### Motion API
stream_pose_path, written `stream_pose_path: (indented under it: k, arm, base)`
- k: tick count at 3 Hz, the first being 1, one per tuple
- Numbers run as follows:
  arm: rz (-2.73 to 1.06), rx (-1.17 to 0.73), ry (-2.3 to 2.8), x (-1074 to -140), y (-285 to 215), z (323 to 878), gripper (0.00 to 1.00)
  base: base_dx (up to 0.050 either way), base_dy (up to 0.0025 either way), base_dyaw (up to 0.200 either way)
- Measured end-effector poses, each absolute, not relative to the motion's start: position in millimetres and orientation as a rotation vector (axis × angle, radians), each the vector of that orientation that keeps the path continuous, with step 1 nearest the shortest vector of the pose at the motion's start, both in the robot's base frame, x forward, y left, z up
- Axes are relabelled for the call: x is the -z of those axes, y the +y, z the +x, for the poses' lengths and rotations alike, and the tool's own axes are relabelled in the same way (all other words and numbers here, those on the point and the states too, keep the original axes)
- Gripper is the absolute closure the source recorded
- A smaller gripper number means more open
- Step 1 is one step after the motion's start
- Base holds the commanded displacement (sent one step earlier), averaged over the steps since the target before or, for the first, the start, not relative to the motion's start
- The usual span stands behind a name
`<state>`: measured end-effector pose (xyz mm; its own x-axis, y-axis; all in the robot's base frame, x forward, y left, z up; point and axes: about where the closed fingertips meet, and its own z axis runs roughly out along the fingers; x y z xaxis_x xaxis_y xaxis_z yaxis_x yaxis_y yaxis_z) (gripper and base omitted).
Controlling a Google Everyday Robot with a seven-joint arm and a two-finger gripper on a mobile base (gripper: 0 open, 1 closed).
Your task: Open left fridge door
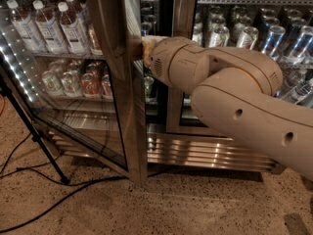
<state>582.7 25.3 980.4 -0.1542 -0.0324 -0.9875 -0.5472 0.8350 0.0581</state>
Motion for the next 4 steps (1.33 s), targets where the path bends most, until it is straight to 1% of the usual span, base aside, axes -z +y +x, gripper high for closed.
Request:
stream_pose_path:
  k: [1,3,4]
  arm:
    - [-0.467,-0.51,1.676,-979.6,37.9,582.5,1.0]
    - [-0.52,-0.617,1.694,-975.4,94.1,562.1,1.0]
    - [-0.521,-0.617,1.694,-975.4,94.2,562.1,1.0]
  base:
    - [0.0,0.0,0.0]
    - [0.0,0.0,0.0]
    - [0.0,0.0,0.0]
